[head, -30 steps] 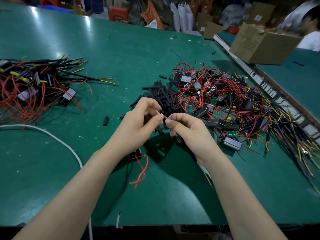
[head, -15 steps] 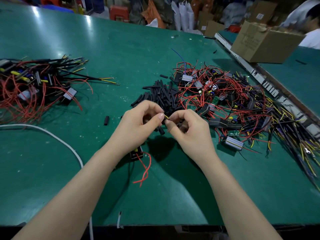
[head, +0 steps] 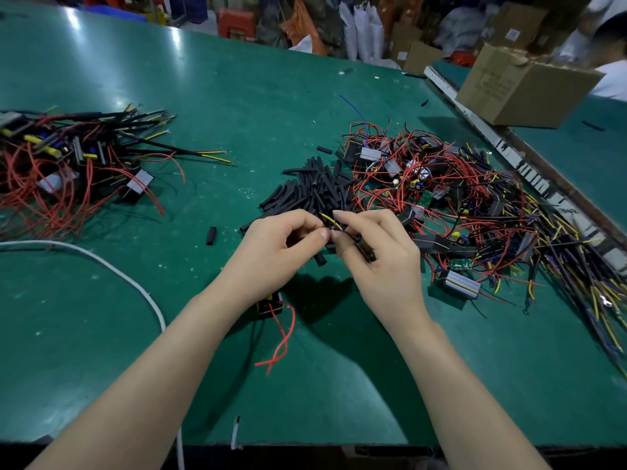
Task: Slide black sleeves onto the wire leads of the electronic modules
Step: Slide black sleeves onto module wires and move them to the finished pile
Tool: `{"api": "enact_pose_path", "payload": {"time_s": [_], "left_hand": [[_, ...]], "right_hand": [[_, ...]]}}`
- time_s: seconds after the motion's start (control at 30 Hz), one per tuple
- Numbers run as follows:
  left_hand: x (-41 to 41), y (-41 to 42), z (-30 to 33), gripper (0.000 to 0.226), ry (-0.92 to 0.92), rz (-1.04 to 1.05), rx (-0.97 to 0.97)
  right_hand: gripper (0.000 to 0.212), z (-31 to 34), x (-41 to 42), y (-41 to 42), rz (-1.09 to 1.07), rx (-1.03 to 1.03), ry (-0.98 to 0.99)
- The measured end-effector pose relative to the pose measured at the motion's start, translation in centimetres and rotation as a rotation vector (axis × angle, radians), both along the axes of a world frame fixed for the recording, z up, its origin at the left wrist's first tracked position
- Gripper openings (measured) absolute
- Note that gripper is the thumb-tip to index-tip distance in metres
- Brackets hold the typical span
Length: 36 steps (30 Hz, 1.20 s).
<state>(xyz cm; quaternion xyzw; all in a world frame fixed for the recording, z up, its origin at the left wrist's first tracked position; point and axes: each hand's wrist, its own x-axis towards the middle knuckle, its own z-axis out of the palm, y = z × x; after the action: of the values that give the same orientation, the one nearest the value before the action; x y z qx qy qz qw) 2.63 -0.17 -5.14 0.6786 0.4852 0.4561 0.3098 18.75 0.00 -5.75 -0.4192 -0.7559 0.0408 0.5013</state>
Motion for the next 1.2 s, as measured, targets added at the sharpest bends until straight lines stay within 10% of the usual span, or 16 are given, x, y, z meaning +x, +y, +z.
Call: {"api": "enact_pose_path", "payload": {"time_s": [0.43,1.2], "left_hand": [[-0.09,-0.39,-0.37,0.011,0.289,0.092,0.460],[-0.23,-0.20,0.08,0.010,0.107,0.088,0.226]], "right_hand": [[0.024,-0.16,0.26,-0.23,-0.019,-0.056,-0.176],[0.008,0.03,0.23,0.10,0.067,-0.180,-0.029]]}}
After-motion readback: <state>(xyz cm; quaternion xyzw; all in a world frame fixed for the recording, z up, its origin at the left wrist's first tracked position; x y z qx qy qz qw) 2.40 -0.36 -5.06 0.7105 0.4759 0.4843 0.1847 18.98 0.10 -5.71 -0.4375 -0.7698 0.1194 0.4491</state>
